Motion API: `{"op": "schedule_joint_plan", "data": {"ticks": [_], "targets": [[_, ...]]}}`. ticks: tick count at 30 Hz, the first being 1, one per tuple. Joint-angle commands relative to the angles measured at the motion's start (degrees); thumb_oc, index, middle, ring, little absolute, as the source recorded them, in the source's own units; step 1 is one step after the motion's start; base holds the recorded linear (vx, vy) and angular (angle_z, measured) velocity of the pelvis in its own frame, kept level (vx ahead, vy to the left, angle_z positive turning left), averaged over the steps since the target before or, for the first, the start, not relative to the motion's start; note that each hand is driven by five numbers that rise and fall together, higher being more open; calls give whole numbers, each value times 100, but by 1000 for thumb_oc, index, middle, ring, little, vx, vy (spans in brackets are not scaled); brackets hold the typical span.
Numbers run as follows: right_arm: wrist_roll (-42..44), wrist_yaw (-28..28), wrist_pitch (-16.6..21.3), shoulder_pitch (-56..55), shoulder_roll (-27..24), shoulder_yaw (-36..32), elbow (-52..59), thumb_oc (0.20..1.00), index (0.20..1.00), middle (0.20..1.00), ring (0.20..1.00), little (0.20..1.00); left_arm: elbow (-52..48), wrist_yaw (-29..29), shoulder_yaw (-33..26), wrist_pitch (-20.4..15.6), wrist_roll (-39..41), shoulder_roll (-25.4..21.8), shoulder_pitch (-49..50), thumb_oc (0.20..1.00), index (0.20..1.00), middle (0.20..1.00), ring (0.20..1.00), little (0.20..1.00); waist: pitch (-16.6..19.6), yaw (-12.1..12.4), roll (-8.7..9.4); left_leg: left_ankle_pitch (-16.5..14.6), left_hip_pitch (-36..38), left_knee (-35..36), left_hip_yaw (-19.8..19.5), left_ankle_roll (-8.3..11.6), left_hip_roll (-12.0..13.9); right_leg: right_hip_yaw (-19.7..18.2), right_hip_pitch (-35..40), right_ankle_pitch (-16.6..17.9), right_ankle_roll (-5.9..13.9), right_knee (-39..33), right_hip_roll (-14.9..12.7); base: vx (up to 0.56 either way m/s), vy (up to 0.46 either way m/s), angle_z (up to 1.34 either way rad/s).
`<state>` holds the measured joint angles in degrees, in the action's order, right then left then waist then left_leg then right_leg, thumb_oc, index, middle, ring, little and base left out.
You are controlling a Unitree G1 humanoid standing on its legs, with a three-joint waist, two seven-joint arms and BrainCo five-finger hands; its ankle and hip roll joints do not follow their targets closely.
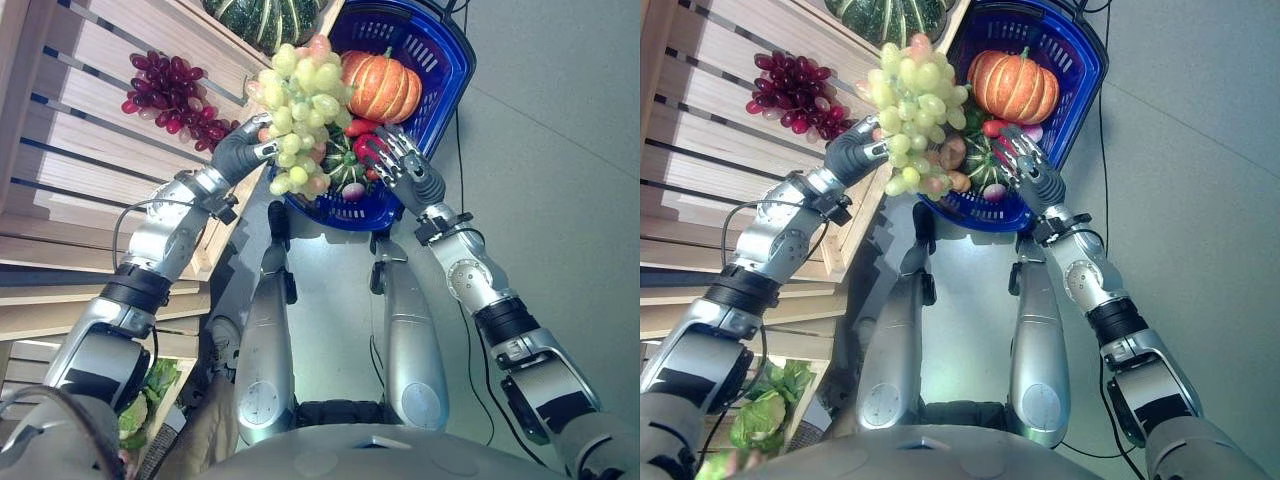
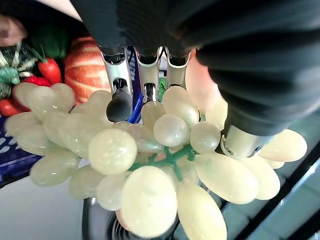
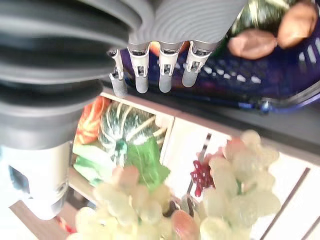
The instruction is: Pick up fruits and vegetables into the basket
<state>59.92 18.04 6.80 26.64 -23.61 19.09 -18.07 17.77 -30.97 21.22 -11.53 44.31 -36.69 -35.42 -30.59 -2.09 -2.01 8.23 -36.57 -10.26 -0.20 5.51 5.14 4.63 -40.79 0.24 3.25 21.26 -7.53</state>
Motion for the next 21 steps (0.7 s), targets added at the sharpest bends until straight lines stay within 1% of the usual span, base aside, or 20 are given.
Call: {"op": "schedule_joint_plan", "data": {"ticks": [1, 4, 10, 15, 17, 21], "targets": [[191, 82, -8, -176, -143, 88, 683, 1000, 1000, 1000, 1000, 1000, -679, -221, 8, -489, -194, -106, -35, 200, 200, 200, 200, 200, 80, -28, 79, -539, -88, -447, 271, -337, -381, 192, 349, -104, -128, -210, 248, 0, 0, 0], [229, 50, -100, -124, -168, 211, 860, 1000, 1000, 1000, 1000, 1000, -958, -287, 162, -402, -310, -168, -103, 200, 200, 200, 200, 200, 80, -25, 93, -526, -78, -417, 272, -343, -374, 186, 362, -89, -127, -242, 257, 0, 0, 0], [641, 90, -163, 78, -244, 479, 1151, 1000, 1000, 1000, 1000, 1000, -1261, -448, 618, -203, -545, -252, -323, 200, 200, 200, 200, 200, 80, -15, 114, -476, -74, -344, 275, -345, -375, 207, 384, -39, -119, -323, 268, 0, 0, 0], [948, 167, -56, 205, -309, 704, 1243, 1000, 1000, 1000, 1000, 1000, -1398, -588, 909, 11, -525, -339, -454, 200, 200, 200, 200, 200, 80, -1, 117, -462, -65, -320, 274, -347, -384, 217, 410, -10, -112, -380, 265, 0, 0, 0], [989, 201, -4, 277, -356, 792, 1249, 1000, 1000, 1000, 1000, 1000, -1421, -642, 1032, 103, -591, -373, -506, 200, 200, 200, 200, 200, 80, 6, 121, -455, -77, -321, 271, -344, -384, 227, 405, 6, -109, -394, 261, 0, 0, 0], [1426, 321, 23, 409, -450, 897, 1392, 1000, 1000, 1000, 1000, 1000, -1389, -573, 1303, 308, -883, -462, -659, 200, 200, 200, 200, 200, 80, 13, 116, -444, -112, -327, 273, -339, -399, 251, 381, 30, -97, -404, 247, 0, 0, 0]]}}
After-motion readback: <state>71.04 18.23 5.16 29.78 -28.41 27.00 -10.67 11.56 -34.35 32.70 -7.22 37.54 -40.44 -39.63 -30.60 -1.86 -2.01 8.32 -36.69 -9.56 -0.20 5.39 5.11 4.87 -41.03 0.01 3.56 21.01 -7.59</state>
